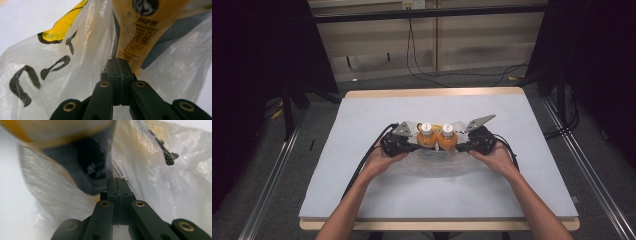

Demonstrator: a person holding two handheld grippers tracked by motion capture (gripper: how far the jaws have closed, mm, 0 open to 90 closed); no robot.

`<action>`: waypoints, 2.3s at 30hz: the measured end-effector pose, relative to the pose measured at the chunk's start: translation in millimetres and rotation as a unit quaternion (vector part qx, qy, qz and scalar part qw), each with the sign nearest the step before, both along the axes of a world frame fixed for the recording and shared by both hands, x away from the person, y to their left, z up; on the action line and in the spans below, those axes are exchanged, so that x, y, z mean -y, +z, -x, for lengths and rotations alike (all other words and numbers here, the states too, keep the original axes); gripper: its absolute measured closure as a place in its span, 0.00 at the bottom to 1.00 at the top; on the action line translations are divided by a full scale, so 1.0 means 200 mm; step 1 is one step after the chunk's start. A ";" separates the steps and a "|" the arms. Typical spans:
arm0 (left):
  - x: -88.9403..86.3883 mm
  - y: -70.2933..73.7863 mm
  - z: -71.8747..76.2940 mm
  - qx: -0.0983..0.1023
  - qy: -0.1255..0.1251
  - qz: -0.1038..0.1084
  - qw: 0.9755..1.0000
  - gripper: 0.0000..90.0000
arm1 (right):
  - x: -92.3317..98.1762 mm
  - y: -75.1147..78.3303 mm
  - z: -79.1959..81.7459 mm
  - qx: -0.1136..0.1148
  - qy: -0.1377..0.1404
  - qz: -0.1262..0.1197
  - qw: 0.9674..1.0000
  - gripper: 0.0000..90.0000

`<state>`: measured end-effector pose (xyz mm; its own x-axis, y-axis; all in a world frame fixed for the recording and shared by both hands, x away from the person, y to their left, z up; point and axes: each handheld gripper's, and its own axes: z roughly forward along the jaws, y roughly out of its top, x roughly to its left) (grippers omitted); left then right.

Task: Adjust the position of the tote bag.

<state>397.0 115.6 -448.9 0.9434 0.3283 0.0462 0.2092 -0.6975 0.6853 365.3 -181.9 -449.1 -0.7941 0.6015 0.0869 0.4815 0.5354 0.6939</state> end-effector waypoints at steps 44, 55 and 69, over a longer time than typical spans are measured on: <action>-0.11 -0.06 -0.01 0.057 0.033 -0.197 0.978 1.00 | 0.14 -0.06 -0.03 -0.009 -0.041 0.175 0.984 1.00; -0.23 -0.05 0.06 0.029 0.026 -0.192 0.981 1.00 | 0.18 -0.06 -0.02 -0.024 -0.043 0.171 0.984 1.00; -0.35 -0.05 0.12 0.004 0.030 -0.163 0.986 1.00 | 0.26 -0.06 -0.02 -0.021 -0.053 0.170 0.984 1.00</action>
